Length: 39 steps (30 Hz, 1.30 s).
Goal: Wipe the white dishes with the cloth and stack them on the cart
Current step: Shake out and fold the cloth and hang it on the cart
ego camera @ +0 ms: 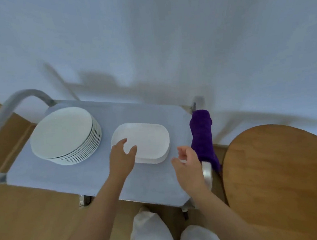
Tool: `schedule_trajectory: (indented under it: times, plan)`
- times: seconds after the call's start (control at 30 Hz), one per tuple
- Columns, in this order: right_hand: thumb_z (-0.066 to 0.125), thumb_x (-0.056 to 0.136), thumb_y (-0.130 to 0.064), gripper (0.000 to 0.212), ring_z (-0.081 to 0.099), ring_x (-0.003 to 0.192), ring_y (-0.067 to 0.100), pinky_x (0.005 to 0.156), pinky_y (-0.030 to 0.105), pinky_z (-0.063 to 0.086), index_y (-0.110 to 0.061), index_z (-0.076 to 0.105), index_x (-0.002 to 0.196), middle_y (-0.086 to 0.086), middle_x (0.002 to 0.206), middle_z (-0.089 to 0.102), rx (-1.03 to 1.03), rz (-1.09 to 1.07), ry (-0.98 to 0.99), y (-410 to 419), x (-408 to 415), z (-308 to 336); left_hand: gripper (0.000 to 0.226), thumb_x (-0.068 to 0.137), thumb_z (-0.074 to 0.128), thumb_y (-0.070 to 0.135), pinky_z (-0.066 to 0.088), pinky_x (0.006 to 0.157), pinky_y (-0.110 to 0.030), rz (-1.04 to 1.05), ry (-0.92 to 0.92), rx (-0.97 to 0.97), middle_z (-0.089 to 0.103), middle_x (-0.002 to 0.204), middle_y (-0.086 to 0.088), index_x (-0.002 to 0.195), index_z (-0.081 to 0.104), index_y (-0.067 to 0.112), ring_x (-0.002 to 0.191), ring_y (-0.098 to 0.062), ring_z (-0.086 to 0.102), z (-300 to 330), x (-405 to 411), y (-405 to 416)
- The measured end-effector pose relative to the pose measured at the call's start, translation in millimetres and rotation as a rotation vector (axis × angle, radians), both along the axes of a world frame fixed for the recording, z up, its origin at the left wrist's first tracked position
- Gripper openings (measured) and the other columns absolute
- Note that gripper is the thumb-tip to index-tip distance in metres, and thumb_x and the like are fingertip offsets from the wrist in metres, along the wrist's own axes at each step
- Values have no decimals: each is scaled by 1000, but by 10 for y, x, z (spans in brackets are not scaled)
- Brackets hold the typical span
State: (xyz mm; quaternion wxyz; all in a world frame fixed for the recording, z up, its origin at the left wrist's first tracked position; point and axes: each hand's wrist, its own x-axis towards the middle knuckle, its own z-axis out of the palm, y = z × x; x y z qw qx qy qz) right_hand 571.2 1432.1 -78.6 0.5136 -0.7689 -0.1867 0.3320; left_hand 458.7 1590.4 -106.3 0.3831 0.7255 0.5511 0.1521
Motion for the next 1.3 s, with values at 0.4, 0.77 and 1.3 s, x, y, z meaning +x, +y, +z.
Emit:
schedule_trajectory:
  times: [0.4, 0.77, 1.3]
  plan:
    - [53, 94, -27, 34, 51, 90, 15, 85, 38, 48, -23, 40, 126, -3, 109, 52, -146, -424, 612, 938, -175, -602, 72, 95, 57, 32, 27, 112, -38, 34, -107, -483, 26, 157, -5, 153, 17, 19, 141, -25, 32, -527, -110, 1085]
    - [53, 94, -11, 37, 50, 109, 25, 100, 46, 43, -7, 46, 130, 7, 118, 53, -192, -492, 379, 1233, -330, -749, 38, 97, 50, 11, 41, 83, -30, 98, -255, -497, 58, 122, -12, 134, 46, 9, 100, -22, 54, -699, -121, 1284]
    - [51, 95, -14, 35, 49, 103, 22, 100, 44, 43, -8, 47, 129, 8, 119, 53, -181, -488, 386, 1102, -307, -785, 44, 98, 49, 16, 44, 95, -34, 65, -239, -515, 57, 129, -8, 140, 40, 17, 109, -24, 54, -693, -129, 1164]
